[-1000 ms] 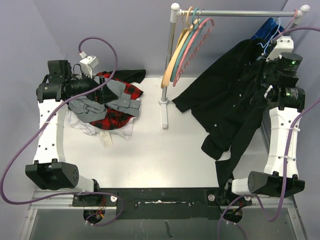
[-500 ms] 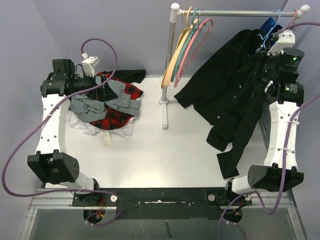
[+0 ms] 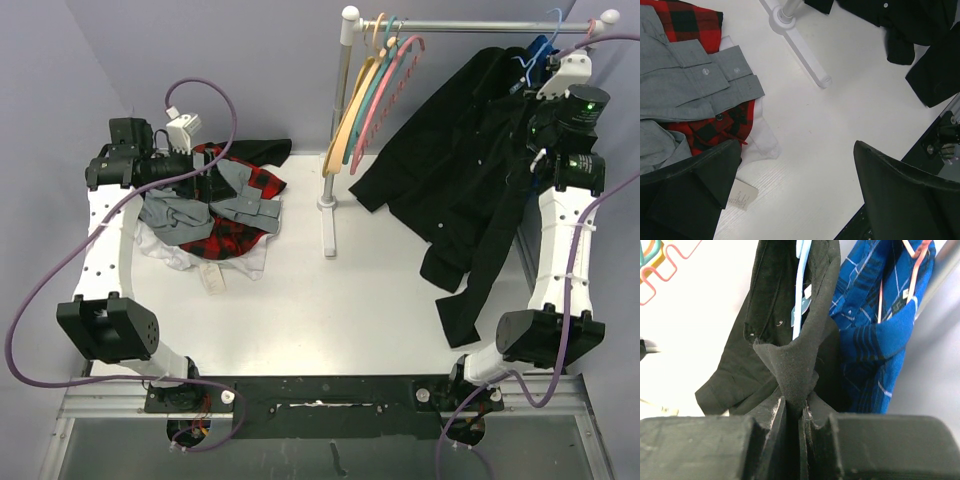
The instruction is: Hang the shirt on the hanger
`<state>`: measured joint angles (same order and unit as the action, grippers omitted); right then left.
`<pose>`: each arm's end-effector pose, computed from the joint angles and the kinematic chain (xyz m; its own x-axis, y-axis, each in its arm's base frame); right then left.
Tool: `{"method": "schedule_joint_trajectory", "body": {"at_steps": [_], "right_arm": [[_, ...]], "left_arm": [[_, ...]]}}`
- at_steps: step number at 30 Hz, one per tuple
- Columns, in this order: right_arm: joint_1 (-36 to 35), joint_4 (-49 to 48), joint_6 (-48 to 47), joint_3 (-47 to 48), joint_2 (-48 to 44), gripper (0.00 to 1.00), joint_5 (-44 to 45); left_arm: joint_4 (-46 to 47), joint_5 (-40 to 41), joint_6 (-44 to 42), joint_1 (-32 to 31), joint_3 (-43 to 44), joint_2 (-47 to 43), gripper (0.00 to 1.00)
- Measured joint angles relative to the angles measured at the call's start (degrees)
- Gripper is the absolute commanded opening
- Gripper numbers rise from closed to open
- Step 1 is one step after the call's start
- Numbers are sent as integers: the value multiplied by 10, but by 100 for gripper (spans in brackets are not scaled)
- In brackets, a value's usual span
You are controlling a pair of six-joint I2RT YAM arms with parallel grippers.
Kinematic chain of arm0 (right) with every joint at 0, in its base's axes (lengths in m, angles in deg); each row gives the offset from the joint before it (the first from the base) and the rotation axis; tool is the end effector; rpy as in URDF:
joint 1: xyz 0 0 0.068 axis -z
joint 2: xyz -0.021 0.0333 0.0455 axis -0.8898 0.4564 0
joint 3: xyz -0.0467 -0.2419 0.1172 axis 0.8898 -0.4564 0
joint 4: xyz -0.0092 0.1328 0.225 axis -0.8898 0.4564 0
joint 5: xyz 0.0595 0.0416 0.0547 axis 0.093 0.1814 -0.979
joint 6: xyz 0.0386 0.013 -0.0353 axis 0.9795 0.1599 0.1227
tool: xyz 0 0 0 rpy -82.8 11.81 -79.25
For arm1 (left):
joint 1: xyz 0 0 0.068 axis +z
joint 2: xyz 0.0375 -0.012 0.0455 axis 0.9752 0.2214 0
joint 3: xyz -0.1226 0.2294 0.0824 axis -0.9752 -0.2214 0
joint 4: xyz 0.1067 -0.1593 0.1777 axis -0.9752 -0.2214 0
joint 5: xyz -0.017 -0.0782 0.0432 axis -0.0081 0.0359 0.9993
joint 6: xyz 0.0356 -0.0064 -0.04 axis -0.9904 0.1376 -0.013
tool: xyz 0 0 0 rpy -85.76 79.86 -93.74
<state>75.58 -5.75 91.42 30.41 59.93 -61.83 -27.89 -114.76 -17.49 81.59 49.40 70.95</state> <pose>0.3130 -0.0653 0.4938 -0.1977 0.1132 -0.9737 0.0848 0.9916 0.0981 0.3159 -0.0013 0.4043 -0.6538 0.0641 -0.7540 0.5417 0.7354 -0.4072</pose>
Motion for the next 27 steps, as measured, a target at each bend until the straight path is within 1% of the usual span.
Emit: {"method": "schedule_joint_trajectory", "body": {"at_steps": [11, 17, 24, 25, 26, 27], "right_arm": [[1, -19, 10, 60, 77, 0, -11], [1, -26, 11, 57, 91, 0, -8], [10, -50, 10, 14, 84, 0, -4], [12, -52, 9, 8, 82, 5, -3], [13, -54, 9, 3, 79, 22, -2], [16, -55, 7, -2, 73, 43, 0]], "left_arm": [[0, 3, -2, -2, 1, 30, 98], [0, 2, -3, -2, 2, 38, 98], [0, 1, -5, -2, 2, 38, 98], [0, 2, -5, -2, 1, 38, 98], [1, 3, -5, -2, 0, 38, 98], [1, 4, -5, -2, -2, 38, 98]]}}
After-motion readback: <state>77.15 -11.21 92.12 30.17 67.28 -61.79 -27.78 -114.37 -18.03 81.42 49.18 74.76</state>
